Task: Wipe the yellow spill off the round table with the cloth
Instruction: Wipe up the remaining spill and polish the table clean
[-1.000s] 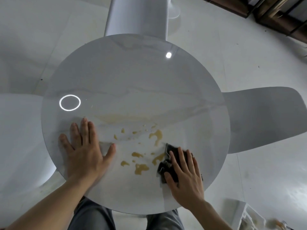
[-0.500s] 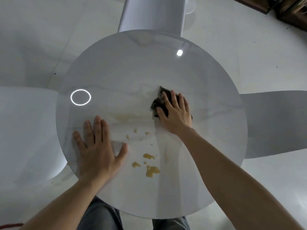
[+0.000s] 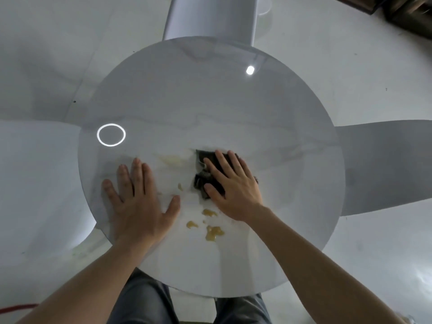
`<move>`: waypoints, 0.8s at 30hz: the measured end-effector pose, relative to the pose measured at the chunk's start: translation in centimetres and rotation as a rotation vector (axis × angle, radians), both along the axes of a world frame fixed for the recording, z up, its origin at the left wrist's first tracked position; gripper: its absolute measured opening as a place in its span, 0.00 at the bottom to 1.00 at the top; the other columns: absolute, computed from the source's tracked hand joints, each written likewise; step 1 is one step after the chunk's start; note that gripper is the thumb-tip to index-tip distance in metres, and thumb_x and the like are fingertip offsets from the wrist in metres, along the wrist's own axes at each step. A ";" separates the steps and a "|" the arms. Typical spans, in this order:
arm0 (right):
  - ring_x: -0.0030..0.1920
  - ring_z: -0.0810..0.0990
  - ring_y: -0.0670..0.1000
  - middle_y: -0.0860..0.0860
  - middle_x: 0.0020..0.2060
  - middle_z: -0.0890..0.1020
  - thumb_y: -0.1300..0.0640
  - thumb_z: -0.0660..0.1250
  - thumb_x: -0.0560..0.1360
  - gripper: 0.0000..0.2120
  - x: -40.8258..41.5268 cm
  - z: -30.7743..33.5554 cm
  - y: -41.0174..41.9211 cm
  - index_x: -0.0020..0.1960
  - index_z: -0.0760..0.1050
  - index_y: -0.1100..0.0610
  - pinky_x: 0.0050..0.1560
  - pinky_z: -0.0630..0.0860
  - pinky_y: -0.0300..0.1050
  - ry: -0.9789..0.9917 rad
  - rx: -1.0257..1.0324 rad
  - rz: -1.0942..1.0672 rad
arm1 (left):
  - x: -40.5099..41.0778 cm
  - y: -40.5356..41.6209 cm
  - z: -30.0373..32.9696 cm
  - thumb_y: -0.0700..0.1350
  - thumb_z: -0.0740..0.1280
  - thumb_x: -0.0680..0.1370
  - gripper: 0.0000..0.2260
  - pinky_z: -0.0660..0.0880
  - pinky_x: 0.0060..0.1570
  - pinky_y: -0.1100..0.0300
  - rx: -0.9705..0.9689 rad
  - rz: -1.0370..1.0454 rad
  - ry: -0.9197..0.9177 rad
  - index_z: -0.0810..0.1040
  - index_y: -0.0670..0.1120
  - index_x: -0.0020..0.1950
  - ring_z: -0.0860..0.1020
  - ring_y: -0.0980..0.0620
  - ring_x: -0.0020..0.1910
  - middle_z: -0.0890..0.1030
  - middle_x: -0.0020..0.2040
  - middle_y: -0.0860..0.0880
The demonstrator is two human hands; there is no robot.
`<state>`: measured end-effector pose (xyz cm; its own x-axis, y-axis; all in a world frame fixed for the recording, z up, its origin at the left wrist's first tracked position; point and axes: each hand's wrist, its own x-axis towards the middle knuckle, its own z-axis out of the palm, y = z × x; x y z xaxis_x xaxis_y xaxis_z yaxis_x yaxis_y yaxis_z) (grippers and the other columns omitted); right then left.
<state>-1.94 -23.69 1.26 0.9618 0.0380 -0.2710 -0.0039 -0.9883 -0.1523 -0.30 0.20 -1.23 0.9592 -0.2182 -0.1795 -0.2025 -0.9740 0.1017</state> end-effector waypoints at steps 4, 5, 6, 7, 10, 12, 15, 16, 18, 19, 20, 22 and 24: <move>0.80 0.39 0.51 0.45 0.81 0.45 0.34 0.44 0.81 0.29 -6.6 0.1 -2.9 0.80 0.45 0.38 0.79 0.41 0.52 0.011 -0.046 -0.164 | -0.1 -0.2 0.1 0.69 0.50 0.77 0.44 0.41 0.78 0.33 -0.030 0.023 0.000 0.47 0.40 0.83 0.46 0.37 0.84 0.48 0.86 0.43; 0.80 0.38 0.51 0.45 0.81 0.44 0.34 0.44 0.81 0.29 -8.5 0.2 -3.3 0.80 0.44 0.38 0.79 0.42 0.53 0.007 -0.049 -0.203 | -0.1 -0.1 0.1 0.69 0.50 0.77 0.44 0.41 0.78 0.32 -0.033 0.023 0.005 0.47 0.40 0.83 0.46 0.36 0.84 0.47 0.86 0.43; 0.80 0.38 0.51 0.44 0.80 0.44 0.34 0.44 0.81 0.29 -10.4 0.2 -3.4 0.80 0.44 0.39 0.79 0.43 0.53 0.001 -0.047 -0.236 | 0.0 -0.1 0.1 0.69 0.49 0.77 0.44 0.41 0.78 0.32 -0.035 0.019 0.011 0.46 0.40 0.83 0.46 0.36 0.84 0.46 0.86 0.43; 0.80 0.39 0.51 0.44 0.80 0.44 0.34 0.44 0.81 0.29 -12.3 0.2 -3.3 0.80 0.44 0.39 0.79 0.43 0.53 -0.005 -0.046 -0.260 | 0.0 0.0 0.0 0.70 0.48 0.77 0.45 0.41 0.78 0.32 -0.036 0.014 0.014 0.45 0.40 0.83 0.46 0.36 0.84 0.46 0.86 0.43; 0.80 0.42 0.54 0.47 0.81 0.48 0.34 0.46 0.81 0.31 -16.6 -0.1 -1.7 0.81 0.47 0.42 0.78 0.45 0.55 -0.002 -0.046 -0.297 | 0.1 0.1 -0.1 0.70 0.47 0.78 0.45 0.42 0.78 0.32 -0.035 0.007 0.009 0.45 0.40 0.84 0.46 0.35 0.84 0.46 0.86 0.42; 0.81 0.43 0.56 0.49 0.81 0.50 0.34 0.47 0.81 0.32 -17.6 -0.3 0.2 0.81 0.48 0.43 0.78 0.46 0.56 0.007 -0.042 -0.307 | 0.1 0.1 -0.1 0.70 0.48 0.78 0.44 0.42 0.78 0.32 -0.040 0.010 0.007 0.46 0.40 0.84 0.47 0.36 0.84 0.46 0.86 0.43; 0.80 0.45 0.58 0.50 0.81 0.52 0.33 0.51 0.80 0.33 -17.1 -0.5 3.3 0.81 0.50 0.44 0.78 0.46 0.56 -0.009 -0.012 -0.260 | 0.2 0.0 -0.1 0.69 0.49 0.78 0.44 0.43 0.78 0.31 -0.046 0.011 0.013 0.47 0.40 0.83 0.47 0.35 0.83 0.46 0.86 0.43; 0.80 0.46 0.58 0.50 0.81 0.53 0.33 0.52 0.80 0.34 -16.6 -0.6 4.4 0.81 0.51 0.44 0.78 0.46 0.57 -0.022 0.002 -0.239 | 0.2 0.0 -0.2 0.69 0.49 0.78 0.44 0.43 0.78 0.31 -0.049 0.012 0.013 0.47 0.40 0.83 0.47 0.35 0.83 0.47 0.86 0.43; 0.80 0.46 0.58 0.50 0.81 0.53 0.31 0.52 0.79 0.35 -15.3 -0.9 6.3 0.81 0.52 0.45 0.78 0.47 0.58 -0.047 0.012 -0.233 | 0.2 0.0 -0.3 0.69 0.49 0.78 0.44 0.43 0.78 0.31 -0.052 0.011 0.009 0.47 0.40 0.83 0.47 0.36 0.83 0.47 0.86 0.43; 0.80 0.46 0.58 0.51 0.81 0.53 0.30 0.52 0.78 0.36 -14.4 -1.0 7.0 0.81 0.52 0.45 0.78 0.47 0.59 -0.056 0.008 -0.246 | 0.1 0.0 -0.3 0.69 0.48 0.78 0.44 0.43 0.78 0.31 -0.053 0.009 0.011 0.46 0.41 0.83 0.47 0.36 0.83 0.46 0.86 0.43; 0.80 0.45 0.58 0.51 0.81 0.53 0.29 0.51 0.78 0.37 -13.3 -1.1 7.5 0.81 0.52 0.45 0.78 0.47 0.59 -0.064 0.005 -0.265 | 0.2 0.1 -0.3 0.70 0.48 0.78 0.44 0.43 0.78 0.31 -0.054 0.008 0.013 0.46 0.41 0.83 0.47 0.36 0.83 0.46 0.86 0.43; 0.80 0.46 0.58 0.51 0.81 0.53 0.27 0.51 0.76 0.38 -10.6 -1.3 8.0 0.81 0.53 0.45 0.78 0.47 0.60 -0.084 0.005 -0.302 | 0.3 0.1 -0.3 0.69 0.48 0.78 0.43 0.43 0.78 0.31 -0.055 0.008 0.014 0.47 0.40 0.83 0.47 0.35 0.83 0.47 0.86 0.43; 0.80 0.49 0.59 0.52 0.80 0.56 0.26 0.52 0.75 0.39 -7.4 -1.3 7.7 0.80 0.55 0.45 0.78 0.48 0.60 -0.116 0.002 -0.328 | 0.2 0.0 -0.1 0.68 0.50 0.78 0.42 0.45 0.78 0.30 -0.054 0.003 0.018 0.49 0.40 0.83 0.49 0.35 0.83 0.49 0.86 0.42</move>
